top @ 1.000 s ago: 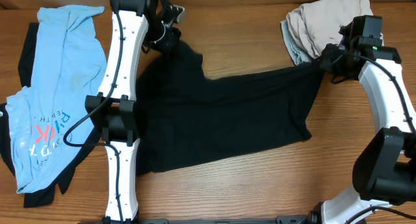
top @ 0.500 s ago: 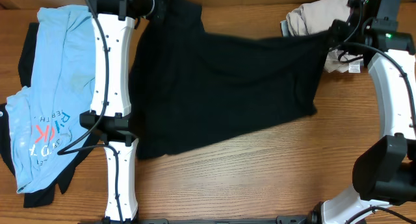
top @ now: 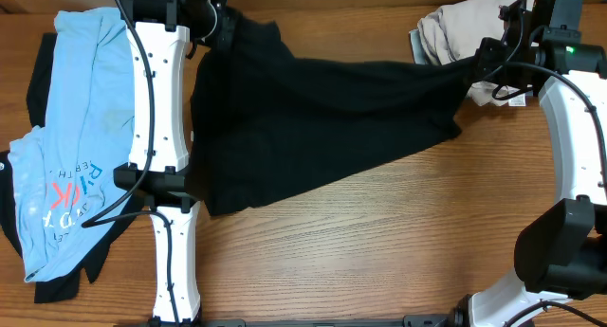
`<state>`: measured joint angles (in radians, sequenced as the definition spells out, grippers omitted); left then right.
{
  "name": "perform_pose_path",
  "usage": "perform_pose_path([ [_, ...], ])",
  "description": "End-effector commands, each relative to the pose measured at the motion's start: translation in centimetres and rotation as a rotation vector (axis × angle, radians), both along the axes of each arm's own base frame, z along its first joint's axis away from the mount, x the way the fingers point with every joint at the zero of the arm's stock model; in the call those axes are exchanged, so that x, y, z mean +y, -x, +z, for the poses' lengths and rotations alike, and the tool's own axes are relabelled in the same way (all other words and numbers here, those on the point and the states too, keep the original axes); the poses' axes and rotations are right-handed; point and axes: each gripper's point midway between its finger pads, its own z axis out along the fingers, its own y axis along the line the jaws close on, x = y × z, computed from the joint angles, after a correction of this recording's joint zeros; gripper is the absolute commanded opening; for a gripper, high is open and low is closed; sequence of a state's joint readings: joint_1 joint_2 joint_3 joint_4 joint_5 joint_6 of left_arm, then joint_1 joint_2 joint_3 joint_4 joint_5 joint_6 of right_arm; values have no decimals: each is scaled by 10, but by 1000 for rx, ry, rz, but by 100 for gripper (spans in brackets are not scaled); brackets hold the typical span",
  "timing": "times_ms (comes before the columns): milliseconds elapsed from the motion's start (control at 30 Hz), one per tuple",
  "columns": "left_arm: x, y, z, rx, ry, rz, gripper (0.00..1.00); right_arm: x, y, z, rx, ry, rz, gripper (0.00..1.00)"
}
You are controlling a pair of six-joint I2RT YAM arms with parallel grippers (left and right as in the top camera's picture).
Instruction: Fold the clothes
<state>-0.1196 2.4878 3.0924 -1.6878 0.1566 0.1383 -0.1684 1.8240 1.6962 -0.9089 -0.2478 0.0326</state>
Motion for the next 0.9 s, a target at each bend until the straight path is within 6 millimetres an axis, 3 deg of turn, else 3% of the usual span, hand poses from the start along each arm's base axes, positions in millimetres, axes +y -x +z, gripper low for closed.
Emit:
perform_pose_path([
  [0,10,-1,2,4,1,89,4,0,-4,15,-43,10,17,4],
  [167,3,1,-1,29,45,88,4,0,-4,15,-47,21,33,4],
  [267,-4,5,11,17,93,87,4,1,0,22,-54,23,34,4],
  [500,4,18,52,-72,83,101,4,2,5,66,-168,45,32,4],
  [700,6,21,60,-94,72,107,4,3,12,69,-161,43,32,4],
  [800,8,31,83,-144,79,106,4,5,24,93,-201,50,31,4],
  [867,12,44,111,-207,77,112,4,7,38,124,-258,60,27,4],
])
